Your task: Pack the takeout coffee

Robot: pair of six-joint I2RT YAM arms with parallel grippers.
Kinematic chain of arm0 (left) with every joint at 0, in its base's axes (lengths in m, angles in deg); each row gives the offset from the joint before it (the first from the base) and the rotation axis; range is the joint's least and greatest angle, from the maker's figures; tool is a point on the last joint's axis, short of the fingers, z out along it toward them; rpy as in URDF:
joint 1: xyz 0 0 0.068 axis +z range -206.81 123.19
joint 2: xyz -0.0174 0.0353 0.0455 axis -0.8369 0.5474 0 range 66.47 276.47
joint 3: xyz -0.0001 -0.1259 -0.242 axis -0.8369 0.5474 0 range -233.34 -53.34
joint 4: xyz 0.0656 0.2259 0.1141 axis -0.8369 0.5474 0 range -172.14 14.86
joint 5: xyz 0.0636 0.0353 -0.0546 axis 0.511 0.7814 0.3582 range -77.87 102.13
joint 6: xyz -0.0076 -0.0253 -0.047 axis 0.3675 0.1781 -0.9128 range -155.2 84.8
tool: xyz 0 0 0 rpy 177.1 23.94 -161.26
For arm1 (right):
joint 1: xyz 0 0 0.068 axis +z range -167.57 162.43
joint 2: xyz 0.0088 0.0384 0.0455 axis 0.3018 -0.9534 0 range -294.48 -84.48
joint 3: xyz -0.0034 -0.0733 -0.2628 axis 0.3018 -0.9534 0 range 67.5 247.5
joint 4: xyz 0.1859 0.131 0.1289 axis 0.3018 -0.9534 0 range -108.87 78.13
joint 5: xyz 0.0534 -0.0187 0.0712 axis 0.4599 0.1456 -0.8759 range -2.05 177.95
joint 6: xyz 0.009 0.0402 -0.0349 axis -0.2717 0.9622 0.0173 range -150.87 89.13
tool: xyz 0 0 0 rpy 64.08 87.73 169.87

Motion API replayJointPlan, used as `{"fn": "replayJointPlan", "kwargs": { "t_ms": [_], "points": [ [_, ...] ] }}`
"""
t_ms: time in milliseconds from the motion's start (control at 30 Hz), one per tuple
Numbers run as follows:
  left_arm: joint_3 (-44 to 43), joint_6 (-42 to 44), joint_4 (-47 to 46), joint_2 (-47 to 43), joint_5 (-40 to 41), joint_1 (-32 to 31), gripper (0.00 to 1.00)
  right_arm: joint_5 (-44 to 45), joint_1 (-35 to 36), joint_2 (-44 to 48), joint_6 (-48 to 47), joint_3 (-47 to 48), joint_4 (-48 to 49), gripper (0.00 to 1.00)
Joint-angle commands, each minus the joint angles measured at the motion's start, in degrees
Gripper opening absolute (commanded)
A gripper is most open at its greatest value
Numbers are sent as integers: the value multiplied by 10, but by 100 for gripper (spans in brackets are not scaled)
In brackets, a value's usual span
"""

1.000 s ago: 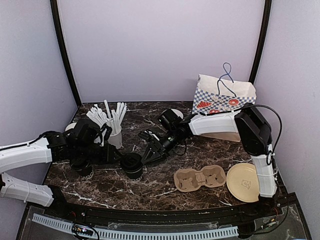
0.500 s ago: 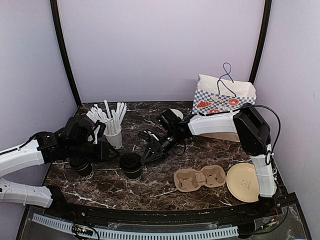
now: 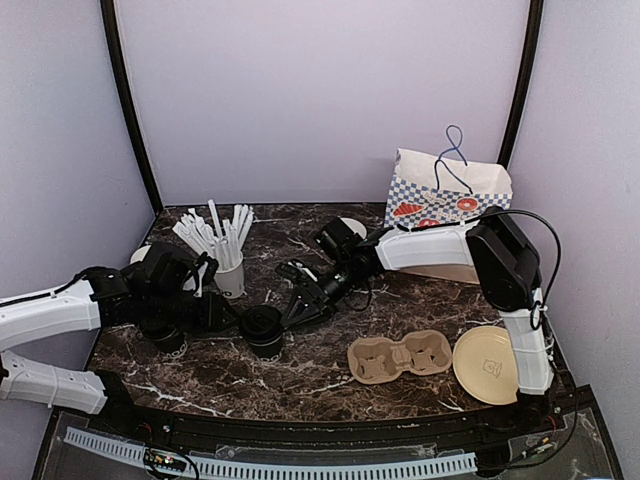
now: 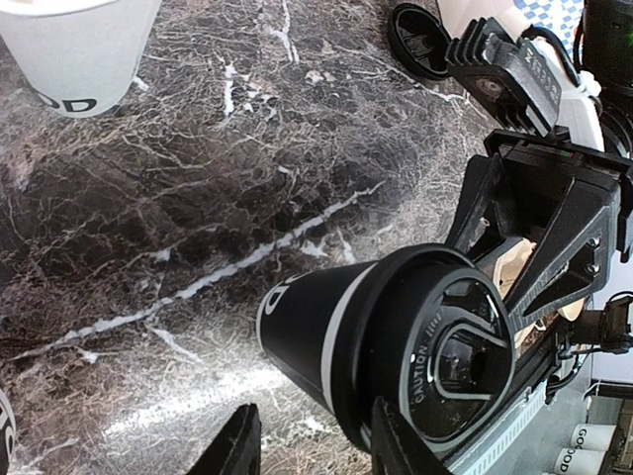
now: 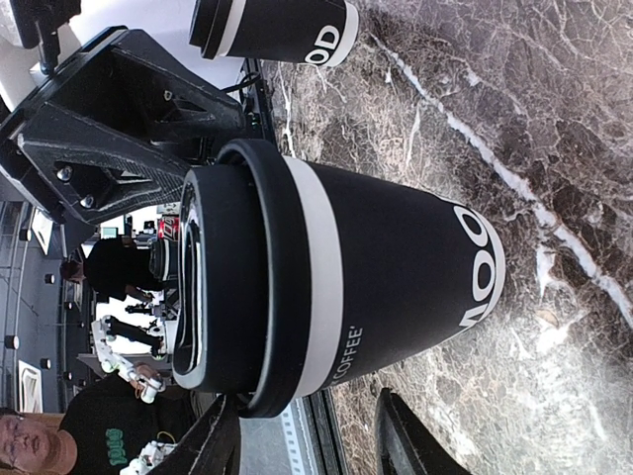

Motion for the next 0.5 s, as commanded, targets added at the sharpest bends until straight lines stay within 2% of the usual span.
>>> {"fn": "replayJointPlan", "kwargs": {
  "t_ms": [0,300,467],
  "points": [
    [4,4,-20,4,-16,4,41,13,4,-16,-11,17,-6,45],
    [23,4,-19,34,-35,7,37,34,3,-35,-15,34,-23,46],
    [52,-12,-12,25,-46,8,32,148,3,-57,-36,58,-81,46]
  ]
}}
